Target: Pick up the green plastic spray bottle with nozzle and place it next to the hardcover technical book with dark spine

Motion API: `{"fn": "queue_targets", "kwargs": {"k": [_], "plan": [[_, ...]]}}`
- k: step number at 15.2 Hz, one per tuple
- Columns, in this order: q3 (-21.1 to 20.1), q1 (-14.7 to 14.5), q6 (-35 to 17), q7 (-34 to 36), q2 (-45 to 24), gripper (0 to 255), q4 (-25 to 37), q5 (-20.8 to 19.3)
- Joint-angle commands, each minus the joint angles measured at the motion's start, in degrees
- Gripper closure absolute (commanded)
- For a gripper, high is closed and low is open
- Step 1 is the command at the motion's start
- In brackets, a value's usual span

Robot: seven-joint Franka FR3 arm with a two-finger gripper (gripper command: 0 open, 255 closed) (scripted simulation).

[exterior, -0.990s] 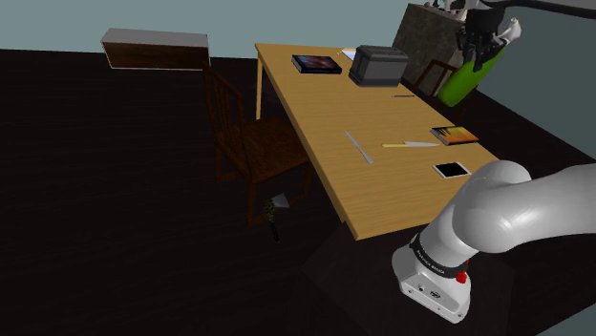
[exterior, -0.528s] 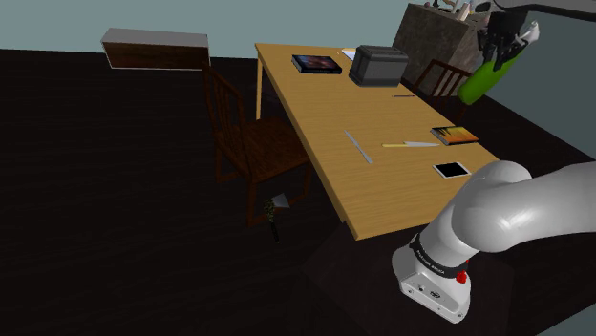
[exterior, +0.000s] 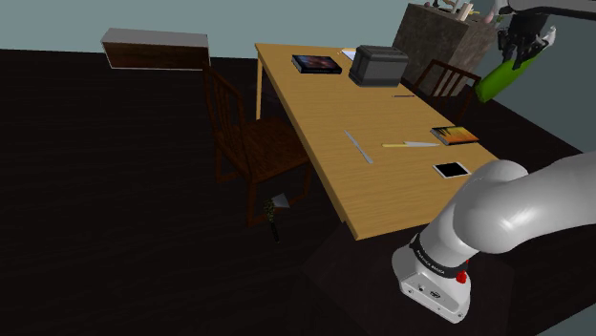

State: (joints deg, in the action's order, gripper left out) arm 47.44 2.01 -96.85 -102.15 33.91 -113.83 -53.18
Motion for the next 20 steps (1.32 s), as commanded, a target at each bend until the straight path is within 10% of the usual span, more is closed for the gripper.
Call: {"fn": "queue_targets", "kwargs": {"k": [1, 8, 14, 19, 20], "plan": [[4.17, -1.46, -2.19, -2.49, -2.25, 255, 2.75, 0.23], [25.66, -12.98, -9.81, -12.79, -11.45, 255, 14.62, 5.11], [52.75, -38.67, -9.35, -18.74, -8.73, 255, 29.36, 3.43], [63.21, -54.84, -4.16, -23.29, 1.73, 255, 46.68, -3.95], [63.02, -54.18, -4.87, -22.84, 1.68, 255, 45.55, -3.99]]}}
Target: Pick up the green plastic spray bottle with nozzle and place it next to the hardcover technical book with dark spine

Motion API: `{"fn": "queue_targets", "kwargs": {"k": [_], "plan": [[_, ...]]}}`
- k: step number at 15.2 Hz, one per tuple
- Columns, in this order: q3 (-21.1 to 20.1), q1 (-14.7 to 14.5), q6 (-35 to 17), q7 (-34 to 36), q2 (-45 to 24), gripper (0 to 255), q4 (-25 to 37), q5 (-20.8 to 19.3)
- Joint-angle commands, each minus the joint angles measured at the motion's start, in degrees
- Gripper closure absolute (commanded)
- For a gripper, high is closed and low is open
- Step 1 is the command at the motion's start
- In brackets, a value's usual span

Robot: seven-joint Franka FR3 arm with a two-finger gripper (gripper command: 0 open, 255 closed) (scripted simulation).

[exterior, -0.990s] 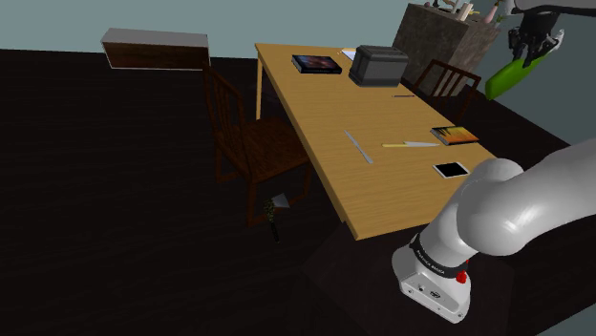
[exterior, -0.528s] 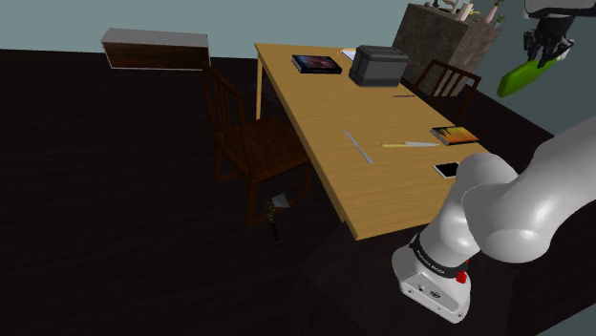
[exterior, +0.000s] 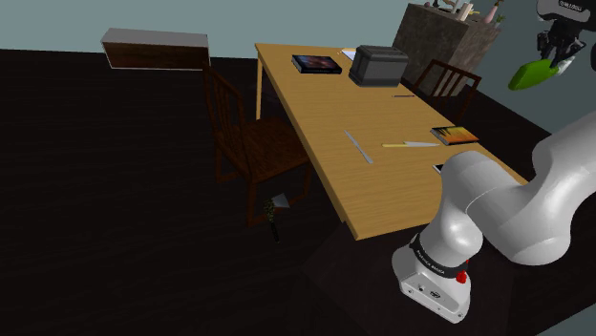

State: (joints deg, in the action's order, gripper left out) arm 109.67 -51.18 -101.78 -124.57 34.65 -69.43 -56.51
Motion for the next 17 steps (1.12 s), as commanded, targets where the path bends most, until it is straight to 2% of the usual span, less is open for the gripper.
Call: {"fn": "queue_targets", "kwargs": {"k": [1, 9, 17], "plan": [[0.67, -0.39, -0.65, 0.02, 0.87, 255, 0.05, -0.67], [0.37, 3.27, -5.95, 3.32, 0.79, 255, -7.51, -1.39], [1.01, 5.3, -10.61, 6.49, 1.38, 255, -13.39, -3.02]]}}
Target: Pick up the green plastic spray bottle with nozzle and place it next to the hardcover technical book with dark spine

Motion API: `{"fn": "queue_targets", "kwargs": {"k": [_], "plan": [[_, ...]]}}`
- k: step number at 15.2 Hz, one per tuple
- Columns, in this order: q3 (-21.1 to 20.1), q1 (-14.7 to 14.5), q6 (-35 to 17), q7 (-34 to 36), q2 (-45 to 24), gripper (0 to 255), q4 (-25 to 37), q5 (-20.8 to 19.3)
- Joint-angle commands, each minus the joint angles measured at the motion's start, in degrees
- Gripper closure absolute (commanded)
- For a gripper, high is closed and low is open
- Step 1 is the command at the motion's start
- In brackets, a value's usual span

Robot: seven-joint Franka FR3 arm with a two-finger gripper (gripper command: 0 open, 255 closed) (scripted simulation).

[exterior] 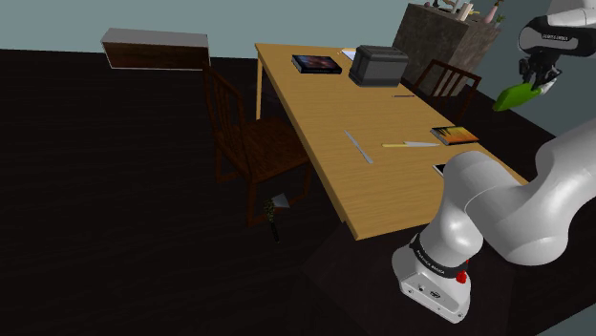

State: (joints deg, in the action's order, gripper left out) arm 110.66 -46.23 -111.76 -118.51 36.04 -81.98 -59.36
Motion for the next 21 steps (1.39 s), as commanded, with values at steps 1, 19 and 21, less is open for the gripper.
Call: {"fn": "queue_targets", "kwargs": {"k": [1, 19, 21], "plan": [[0.16, 0.52, -1.17, 0.83, 0.1, 255, -1.49, -0.44], [4.46, 0.83, -9.71, 8.05, 3.34, 255, -10.01, -6.64], [5.1, 0.63, -10.53, 8.87, 3.83, 255, -10.64, -7.48]]}}
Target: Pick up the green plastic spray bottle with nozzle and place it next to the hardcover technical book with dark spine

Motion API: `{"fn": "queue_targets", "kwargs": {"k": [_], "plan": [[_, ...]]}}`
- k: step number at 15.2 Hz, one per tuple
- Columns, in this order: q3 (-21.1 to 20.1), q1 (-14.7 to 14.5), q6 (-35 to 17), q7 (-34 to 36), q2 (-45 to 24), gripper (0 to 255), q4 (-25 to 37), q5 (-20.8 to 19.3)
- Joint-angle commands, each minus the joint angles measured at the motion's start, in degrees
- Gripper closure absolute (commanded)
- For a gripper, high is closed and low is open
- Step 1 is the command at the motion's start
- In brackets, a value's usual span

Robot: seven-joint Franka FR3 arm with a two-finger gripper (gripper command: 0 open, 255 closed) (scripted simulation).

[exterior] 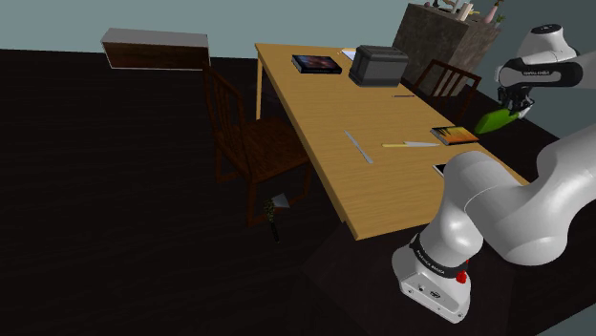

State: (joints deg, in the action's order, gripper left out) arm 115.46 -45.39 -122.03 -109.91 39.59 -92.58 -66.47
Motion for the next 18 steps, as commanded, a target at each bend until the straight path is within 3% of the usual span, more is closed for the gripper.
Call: {"fn": "queue_targets", "kwargs": {"k": [1, 18], "plan": [[0.64, -0.34, -0.66, 0.67, 0.54, 255, -0.33, -0.79], [6.94, -3.35, -6.61, 7.68, 5.78, 255, -3.29, -8.76]]}}
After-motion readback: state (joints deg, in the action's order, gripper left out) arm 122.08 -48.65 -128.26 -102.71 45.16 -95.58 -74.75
